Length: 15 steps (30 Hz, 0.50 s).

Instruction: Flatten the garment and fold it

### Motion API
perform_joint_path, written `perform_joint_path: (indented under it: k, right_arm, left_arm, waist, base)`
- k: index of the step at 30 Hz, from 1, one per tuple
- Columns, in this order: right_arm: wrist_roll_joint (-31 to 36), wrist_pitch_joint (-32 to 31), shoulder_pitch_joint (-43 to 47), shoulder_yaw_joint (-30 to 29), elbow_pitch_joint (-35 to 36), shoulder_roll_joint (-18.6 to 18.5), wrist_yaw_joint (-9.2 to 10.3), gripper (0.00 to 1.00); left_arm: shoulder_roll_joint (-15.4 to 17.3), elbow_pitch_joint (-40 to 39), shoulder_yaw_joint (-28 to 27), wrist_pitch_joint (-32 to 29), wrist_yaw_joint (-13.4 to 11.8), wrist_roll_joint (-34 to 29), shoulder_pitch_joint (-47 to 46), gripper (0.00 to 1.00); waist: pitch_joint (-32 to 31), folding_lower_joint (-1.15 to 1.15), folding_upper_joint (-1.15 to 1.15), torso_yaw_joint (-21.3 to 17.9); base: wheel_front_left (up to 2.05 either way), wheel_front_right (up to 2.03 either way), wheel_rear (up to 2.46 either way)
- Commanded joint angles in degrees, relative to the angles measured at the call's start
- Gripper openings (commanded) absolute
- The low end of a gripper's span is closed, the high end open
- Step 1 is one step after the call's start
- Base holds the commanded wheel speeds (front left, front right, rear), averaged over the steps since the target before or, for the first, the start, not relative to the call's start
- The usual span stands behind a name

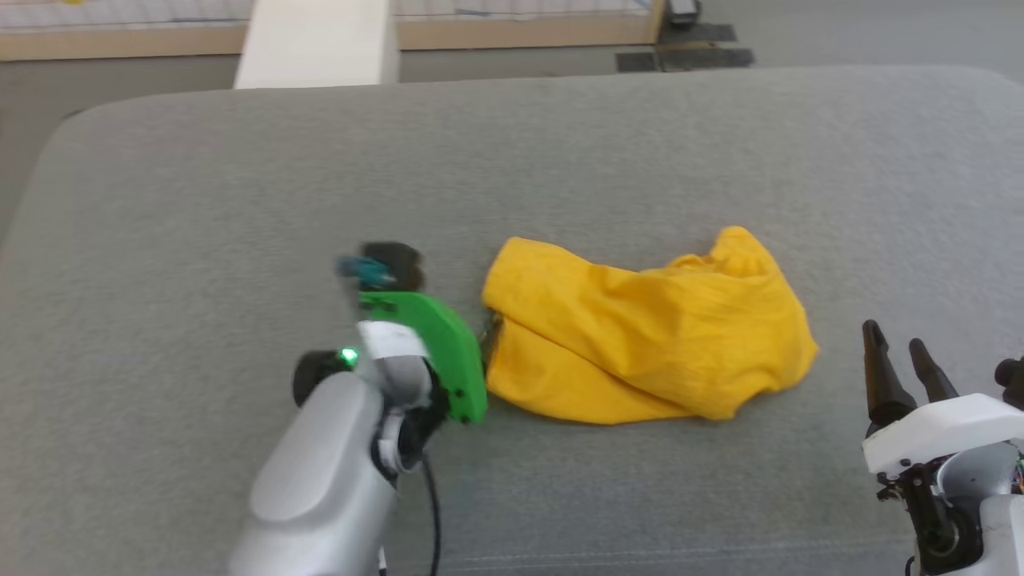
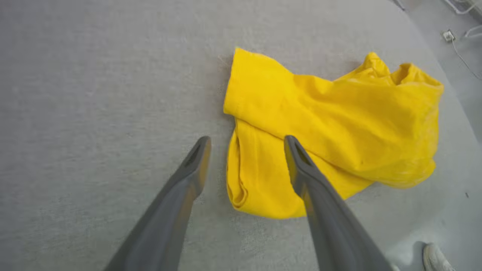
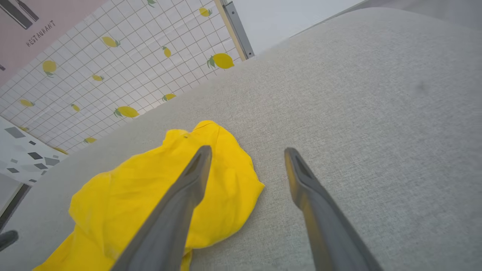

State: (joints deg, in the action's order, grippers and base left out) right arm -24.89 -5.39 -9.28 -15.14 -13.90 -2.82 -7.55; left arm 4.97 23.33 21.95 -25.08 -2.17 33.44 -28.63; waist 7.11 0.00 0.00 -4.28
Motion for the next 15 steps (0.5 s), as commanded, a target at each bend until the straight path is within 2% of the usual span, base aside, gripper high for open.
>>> perform_joint_path:
  k: [1,5,10,11,12,15]
  right_arm:
    - [-0.6,0.6,0.5,0.4,-0.4,-0.1,0.06,1.00]
    - [-0.7,2.0,0.8,0.9,-1.3,-0.1,0.06,1.00]
    - [-0.7,3.3,1.6,0.1,-2.1,-0.1,0.06,1.00]
    - [-0.7,3.5,1.8,-0.1,-2.3,-0.1,0.06,1.00]
    - [-0.7,3.7,1.9,-0.2,-2.3,-0.1,0.06,1.00]
    - [-0.5,4.0,2.3,-0.7,-2.9,-0.1,0.06,1.00]
  left_arm:
    - [0.2,1.7,1.5,-3.1,-0.4,-0.9,-0.8,1.00]
    - [1.0,5.4,4.0,-9.6,-1.7,-2.1,-1.2,1.00]
    - [1.6,7.6,5.1,-11.0,-1.8,-2.2,0.4,1.00]
    - [1.7,7.8,5.3,-10.7,-1.3,-2.1,0.7,0.34]
    - [1.5,7.7,4.8,-9.9,-1.0,-1.5,1.0,0.00]
    - [0.8,6.6,3.3,-6.5,0.1,0.5,1.0,0.00]
  waist:
    - [2.1,0.00,0.00,-3.7]
    - [3.4,0.00,0.00,-6.5]
    - [4.3,0.00,0.00,-7.7]
    - [4.3,0.00,0.00,-7.6]
    - [4.3,0.00,0.00,-7.5]
    - [4.0,0.00,0.00,-6.1]
  base:
    - [0.00,0.00,0.00]
    - [0.00,0.00,0.00]
    - [0.00,0.00,0.00]
    - [0.00,0.00,0.00]
    - [0.00,0.00,0.00]
    - [0.00,0.00,0.00]
